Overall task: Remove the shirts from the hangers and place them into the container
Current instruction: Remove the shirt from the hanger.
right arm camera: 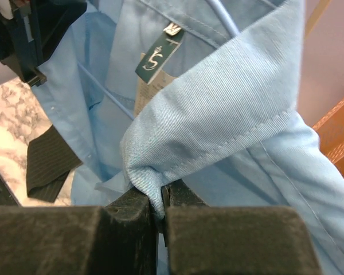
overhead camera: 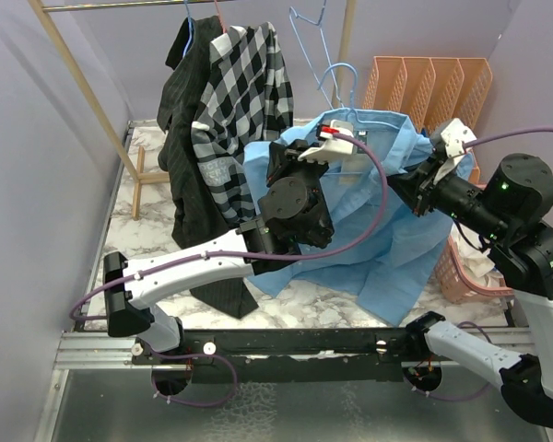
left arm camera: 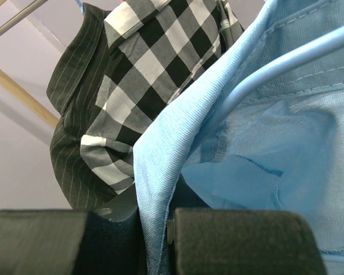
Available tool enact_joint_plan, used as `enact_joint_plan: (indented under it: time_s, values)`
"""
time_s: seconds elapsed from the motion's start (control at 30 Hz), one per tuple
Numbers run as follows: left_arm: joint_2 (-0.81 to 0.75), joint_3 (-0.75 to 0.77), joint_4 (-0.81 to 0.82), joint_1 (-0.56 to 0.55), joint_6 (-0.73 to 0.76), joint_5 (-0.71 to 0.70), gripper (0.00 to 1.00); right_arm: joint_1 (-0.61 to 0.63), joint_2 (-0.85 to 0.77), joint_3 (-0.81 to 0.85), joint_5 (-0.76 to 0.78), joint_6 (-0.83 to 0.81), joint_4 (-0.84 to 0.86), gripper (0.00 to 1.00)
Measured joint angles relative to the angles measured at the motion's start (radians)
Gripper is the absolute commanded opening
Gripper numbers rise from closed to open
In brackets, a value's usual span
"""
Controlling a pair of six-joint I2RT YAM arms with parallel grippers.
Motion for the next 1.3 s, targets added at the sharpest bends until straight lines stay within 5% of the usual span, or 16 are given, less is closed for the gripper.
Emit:
enact_joint_plan:
  time_s: [0.1,0.17,0.27,0.57,0.9,0.97,1.1,1.3]
  values:
    - [-0.024,-0.02,0.009,0.001,-0.004,-0.006,0.0,0.0,-0.009,0.001,0.024,-0.002,0.029,0.07]
    - [-0.041,-0.041,0.013,0.002,-0.007,-0.011,0.0,0.0,-0.016,0.002,0.038,-0.008,0.03,0.52]
    - [-0.059,-0.065,0.014,0.005,-0.018,-0.022,0.0,0.0,-0.033,0.002,0.032,-0.022,0.026,0.81]
    - [-0.061,-0.068,0.014,0.01,-0.028,-0.048,0.0,0.0,-0.043,0.023,-0.095,0.002,0.023,0.85]
    - [-0.059,-0.068,0.014,0.01,-0.042,-0.053,0.0,0.0,0.041,0.032,-0.087,0.051,0.039,0.76]
    - [-0.058,-0.068,0.014,0.01,-0.046,-0.055,0.0,0.0,0.058,0.032,-0.086,0.063,0.047,0.65]
    - [-0.053,-0.068,0.014,0.01,-0.052,-0.056,0.0,0.0,0.083,0.032,-0.066,0.077,0.058,0.06]
    - [-0.052,-0.084,0.018,0.01,-0.062,-0.063,0.0,0.0,0.09,0.036,0.101,0.069,0.058,0.01]
